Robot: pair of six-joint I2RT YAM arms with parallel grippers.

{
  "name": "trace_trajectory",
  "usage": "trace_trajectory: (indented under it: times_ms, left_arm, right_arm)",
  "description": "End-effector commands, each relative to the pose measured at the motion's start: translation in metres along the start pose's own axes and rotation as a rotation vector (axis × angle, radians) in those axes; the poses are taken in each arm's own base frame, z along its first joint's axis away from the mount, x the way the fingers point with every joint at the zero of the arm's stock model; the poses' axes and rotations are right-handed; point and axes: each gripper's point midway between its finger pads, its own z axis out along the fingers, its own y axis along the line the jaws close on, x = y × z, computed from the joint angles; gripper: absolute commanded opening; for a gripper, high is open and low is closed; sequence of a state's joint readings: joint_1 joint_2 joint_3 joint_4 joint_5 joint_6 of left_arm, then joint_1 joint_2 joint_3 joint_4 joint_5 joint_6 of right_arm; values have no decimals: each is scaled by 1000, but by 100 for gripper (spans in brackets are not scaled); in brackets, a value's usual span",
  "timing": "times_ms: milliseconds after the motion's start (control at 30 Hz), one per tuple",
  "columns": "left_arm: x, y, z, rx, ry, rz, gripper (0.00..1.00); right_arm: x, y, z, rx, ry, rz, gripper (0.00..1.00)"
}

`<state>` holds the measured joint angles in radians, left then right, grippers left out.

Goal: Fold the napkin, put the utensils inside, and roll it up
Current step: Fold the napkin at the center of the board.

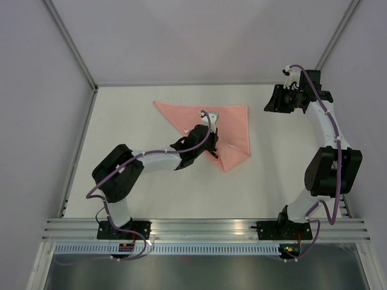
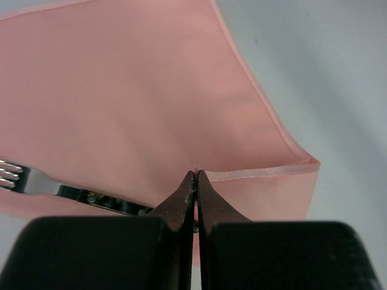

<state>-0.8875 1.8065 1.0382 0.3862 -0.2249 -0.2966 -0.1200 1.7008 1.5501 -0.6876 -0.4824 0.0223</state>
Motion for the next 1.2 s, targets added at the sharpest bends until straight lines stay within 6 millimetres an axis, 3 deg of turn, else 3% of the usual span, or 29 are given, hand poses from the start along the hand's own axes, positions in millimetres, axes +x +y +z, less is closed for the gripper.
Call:
trace_trajectory:
  times_ms: [0, 267, 467, 967, 1167]
  left_arm:
    - [-18, 25, -5, -43, -10, -118, 2]
    - [-24, 93, -1, -149, 0, -217, 2]
    - [-27, 119, 4, -181, 12, -245, 2]
    - [-29, 165, 12, -241, 30, -311, 2]
    - [-22, 172, 15, -251, 48, -329, 2]
  right_arm:
    - [-3, 3, 3, -21, -8, 8, 44]
    - [-3, 2, 4, -20, -5, 11, 44]
    - [-2, 1, 7, -19, 1, 11, 44]
    - [1, 2, 11, -20, 17, 2, 44]
    - [3, 4, 13, -22, 22, -2, 44]
